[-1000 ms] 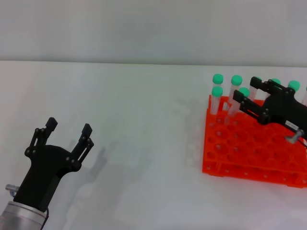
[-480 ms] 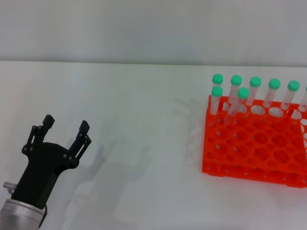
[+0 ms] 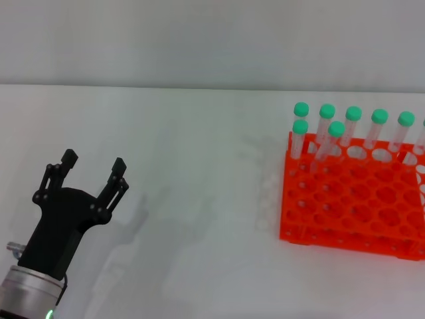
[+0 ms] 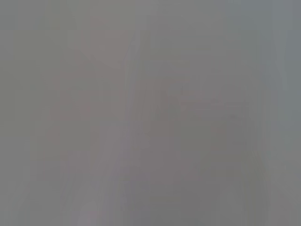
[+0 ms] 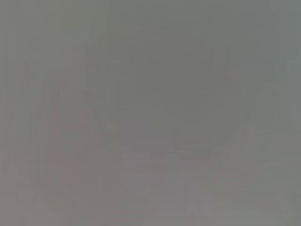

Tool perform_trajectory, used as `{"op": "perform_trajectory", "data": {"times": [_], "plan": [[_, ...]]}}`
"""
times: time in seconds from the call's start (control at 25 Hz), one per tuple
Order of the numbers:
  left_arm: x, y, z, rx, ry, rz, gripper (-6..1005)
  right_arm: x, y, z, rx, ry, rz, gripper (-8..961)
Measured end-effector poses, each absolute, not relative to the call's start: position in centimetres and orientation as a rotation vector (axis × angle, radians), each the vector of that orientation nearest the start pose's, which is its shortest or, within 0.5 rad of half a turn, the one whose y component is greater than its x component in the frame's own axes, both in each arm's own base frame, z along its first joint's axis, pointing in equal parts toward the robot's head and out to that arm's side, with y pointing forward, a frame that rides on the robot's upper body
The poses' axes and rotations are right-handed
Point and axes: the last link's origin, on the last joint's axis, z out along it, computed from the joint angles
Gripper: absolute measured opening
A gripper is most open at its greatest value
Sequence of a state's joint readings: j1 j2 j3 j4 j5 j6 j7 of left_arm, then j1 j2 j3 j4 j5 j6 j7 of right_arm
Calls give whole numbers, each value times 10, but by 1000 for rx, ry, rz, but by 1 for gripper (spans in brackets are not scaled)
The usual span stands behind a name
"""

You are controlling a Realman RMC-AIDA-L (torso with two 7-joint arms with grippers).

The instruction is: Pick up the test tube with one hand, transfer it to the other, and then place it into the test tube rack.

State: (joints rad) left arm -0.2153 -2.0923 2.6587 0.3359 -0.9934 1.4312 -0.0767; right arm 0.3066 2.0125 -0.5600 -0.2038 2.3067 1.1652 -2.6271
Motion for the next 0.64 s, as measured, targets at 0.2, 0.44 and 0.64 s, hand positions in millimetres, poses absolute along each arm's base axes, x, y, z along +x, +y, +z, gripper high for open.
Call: {"op": "perform_trajectory", "data": {"times": [0.2, 0.44, 0.64], "plan": [[-305, 247, -48, -1638, -491, -902, 852, 411, 297, 86, -1377, 656, 652, 616], [-302, 247, -47, -1632, -482, -920, 852, 412, 297, 83, -1376, 674, 648, 616], [-299, 247, -42, -1608, -457, -948, 852, 413, 296, 82, -1375, 684, 646, 616]]}}
